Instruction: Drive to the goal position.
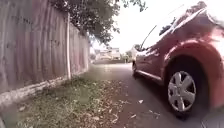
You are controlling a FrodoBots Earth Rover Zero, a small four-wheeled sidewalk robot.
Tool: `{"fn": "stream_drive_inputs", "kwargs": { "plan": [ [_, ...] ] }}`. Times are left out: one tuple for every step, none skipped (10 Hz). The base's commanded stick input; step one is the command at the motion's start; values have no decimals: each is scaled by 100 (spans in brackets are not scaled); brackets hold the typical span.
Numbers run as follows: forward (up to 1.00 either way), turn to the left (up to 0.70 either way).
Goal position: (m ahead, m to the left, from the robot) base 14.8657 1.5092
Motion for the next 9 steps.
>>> {"fn": "stream_drive_inputs", "kwargs": {
  "plan": [
    [100, 0],
    [100, 0],
    [100, 0],
    [100, 0],
    [100, 0],
    [100, 0],
    [100, 0],
    [100, 0],
    [100, 0]
  ]
}}
